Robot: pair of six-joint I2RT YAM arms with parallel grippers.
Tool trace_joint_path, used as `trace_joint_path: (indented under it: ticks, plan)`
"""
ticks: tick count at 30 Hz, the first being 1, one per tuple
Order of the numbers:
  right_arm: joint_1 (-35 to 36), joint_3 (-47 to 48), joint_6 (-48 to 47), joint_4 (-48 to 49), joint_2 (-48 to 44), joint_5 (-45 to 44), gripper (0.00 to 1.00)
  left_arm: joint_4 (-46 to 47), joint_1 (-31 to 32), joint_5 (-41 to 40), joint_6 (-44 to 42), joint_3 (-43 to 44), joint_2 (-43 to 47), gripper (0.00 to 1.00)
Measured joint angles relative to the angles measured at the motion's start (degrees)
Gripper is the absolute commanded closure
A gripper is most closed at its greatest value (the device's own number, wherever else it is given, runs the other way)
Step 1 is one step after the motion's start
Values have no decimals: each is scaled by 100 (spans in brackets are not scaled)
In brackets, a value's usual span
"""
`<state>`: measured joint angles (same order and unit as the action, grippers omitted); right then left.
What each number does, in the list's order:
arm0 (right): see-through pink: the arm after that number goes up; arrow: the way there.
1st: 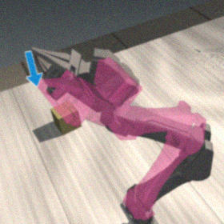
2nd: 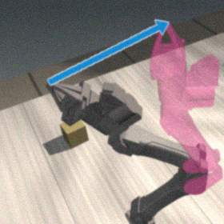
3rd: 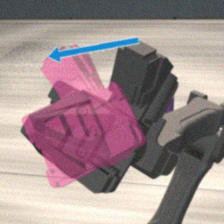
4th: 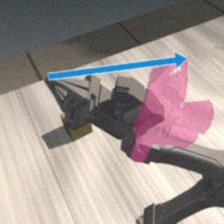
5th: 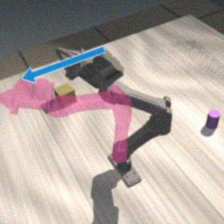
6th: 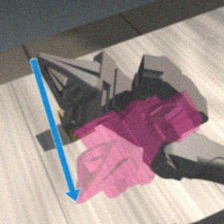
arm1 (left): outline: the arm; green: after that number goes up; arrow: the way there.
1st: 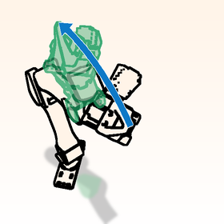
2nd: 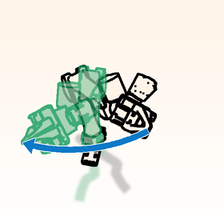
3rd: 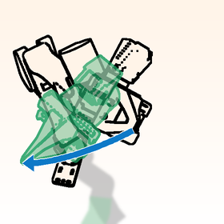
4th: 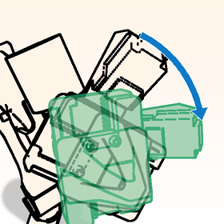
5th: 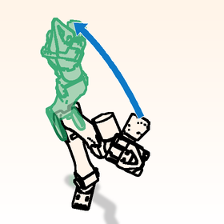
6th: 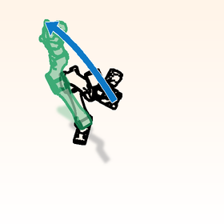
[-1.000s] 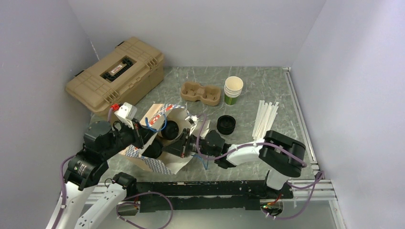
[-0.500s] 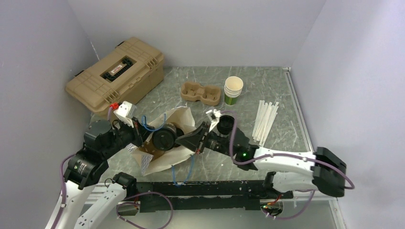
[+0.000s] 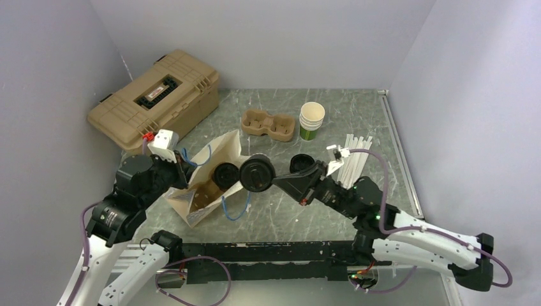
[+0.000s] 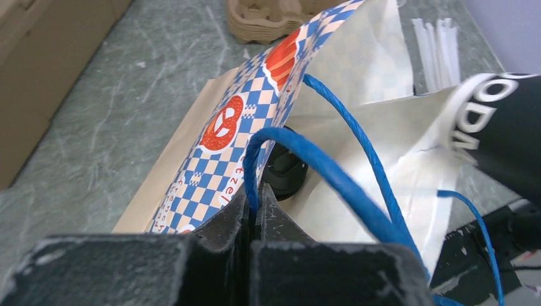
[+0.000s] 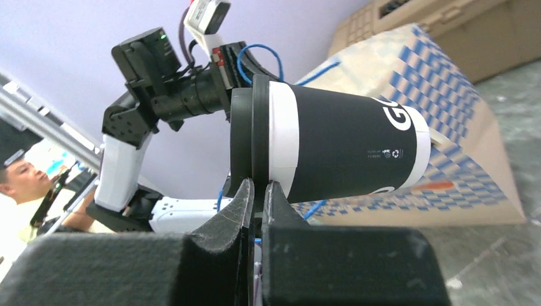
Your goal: Pack the takeout coffee
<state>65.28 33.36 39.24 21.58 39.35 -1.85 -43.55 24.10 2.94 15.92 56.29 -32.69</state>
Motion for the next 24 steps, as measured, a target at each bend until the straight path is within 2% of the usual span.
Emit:
trace_joint_path:
  ticks: [6, 11, 18, 24]
  plan:
    - [0, 291, 424, -1989, -997, -828, 100, -127, -2, -811, 155, 11, -114, 100]
    - [0, 199, 1132, -3163, -1602, -1303, 100, -247, -2, -1412, 382, 7, -236, 100]
    - [0, -597, 2232, -3580, -1679, -1340, 100, -94, -2, -1808, 597, -55, -448, 100]
    - [-50, -1591, 3062, -2824, -1001, -931, 100, 197, -2, -1816, 581, -289, -481, 100]
